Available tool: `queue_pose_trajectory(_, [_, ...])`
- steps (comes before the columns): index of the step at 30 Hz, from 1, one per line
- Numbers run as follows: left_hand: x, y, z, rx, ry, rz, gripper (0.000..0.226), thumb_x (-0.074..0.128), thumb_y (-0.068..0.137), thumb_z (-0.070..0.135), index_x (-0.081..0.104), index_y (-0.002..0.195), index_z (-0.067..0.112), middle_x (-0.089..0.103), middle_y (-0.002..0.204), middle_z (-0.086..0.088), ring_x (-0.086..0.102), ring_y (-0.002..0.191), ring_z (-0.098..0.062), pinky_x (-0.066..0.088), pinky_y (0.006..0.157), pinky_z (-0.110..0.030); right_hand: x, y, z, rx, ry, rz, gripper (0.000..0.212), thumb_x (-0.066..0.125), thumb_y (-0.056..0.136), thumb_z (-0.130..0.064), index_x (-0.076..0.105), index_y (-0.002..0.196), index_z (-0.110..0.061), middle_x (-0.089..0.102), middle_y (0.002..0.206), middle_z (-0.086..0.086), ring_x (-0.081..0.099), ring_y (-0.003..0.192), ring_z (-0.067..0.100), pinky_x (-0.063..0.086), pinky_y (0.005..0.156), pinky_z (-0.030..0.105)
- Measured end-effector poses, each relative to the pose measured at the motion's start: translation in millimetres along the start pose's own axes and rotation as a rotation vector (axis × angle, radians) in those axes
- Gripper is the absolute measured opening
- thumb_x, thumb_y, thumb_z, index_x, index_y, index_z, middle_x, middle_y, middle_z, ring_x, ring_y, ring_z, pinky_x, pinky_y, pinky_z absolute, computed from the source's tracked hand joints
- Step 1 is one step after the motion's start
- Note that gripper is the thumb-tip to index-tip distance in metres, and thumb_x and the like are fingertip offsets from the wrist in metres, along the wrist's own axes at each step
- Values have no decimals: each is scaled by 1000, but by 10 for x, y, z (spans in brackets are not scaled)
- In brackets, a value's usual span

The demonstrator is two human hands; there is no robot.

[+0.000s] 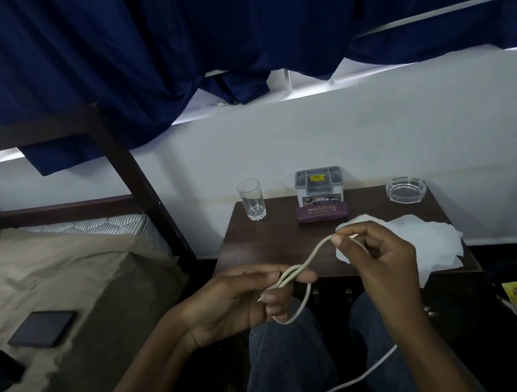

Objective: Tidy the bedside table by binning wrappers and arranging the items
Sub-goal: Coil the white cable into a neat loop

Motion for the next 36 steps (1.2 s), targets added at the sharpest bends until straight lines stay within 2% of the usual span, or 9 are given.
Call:
queue_pose_trajectory(4, [-3,-37,33,-21,-124,-55,31,50,93,21,58,116,1,47,69,5,41,60,-4,39,66,-20,70,-32,41,21,-13,-51,8,69,79,-10,71,77,-18,70,72,-12,63,67,1,51,66,18])
queue_pose_trajectory(9, [-20,-66,245,124,-406,-89,32,31,100,13,50,120,-1,59,95,-7,52,72,-10,41,79,-25,297,-113,181,178,-17,-351,14,65,83,-6,72,91,-16,61,51,-12,50,42,-3,39,47,7])
queue_pose_trajectory(12, [-147,-54,313,252,-500,67,25,58,88,10,62,112,3,66,90,-2,59,70,-10,50,77,-23,438,-209,343,242,-105,-533,22,59,88,-6,67,108,-9,55,51,-5,42,37,2,39,45,16])
queue_pose_trajectory(15, [-364,-98,387,437,-494,300,37,82,63,10,71,98,7,72,88,1,67,70,-10,56,80,-27,572,-315,355,231,-161,-714,28,53,91,-8,61,111,-26,56,50,-6,45,40,2,41,50,17])
queue_pose_trajectory(19, [-542,-202,487,593,-442,548,28,86,50,12,76,77,12,74,98,-4,72,82,-14,59,73,-29,644,-439,325,202,-314,-868,29,54,90,-8,52,106,-32,58,57,-3,51,44,7,46,52,21])
queue_pose_trajectory(21, [-586,-253,520,642,-374,616,14,73,61,15,74,75,13,73,103,-8,72,89,-17,58,70,-26,658,-463,284,145,-402,-894,22,55,87,-9,48,97,-28,57,61,-1,55,50,12,50,55,32])
queue_pose_trajectory(26, [-562,-271,475,647,40,639,53,82,61,37,57,101,12,69,113,-13,65,108,-26,54,86,-32,719,-592,58,75,-379,-1023,27,55,87,-9,50,79,-35,53,62,1,55,55,17,49,55,31])
queue_pose_trajectory(31, [-320,-109,364,483,625,563,15,52,90,10,52,105,11,76,88,5,70,85,-8,51,78,-18,629,-508,-226,74,-110,-918,22,56,89,-8,65,95,-27,55,62,-4,52,59,14,42,53,17])
queue_pose_trajectory(36, [-157,-56,233,262,839,375,31,41,93,21,60,97,-4,58,72,-13,53,71,-10,41,70,-21,406,-318,-223,89,22,-738,23,60,86,-4,70,102,-17,59,60,-3,52,53,7,42,52,15])
Point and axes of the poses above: each hand's wrist, its own y-axis towards the middle knuckle, its own x-axis out of the palm, z = x × y, the point moved 7 cm from there along y, towards the middle knuckle
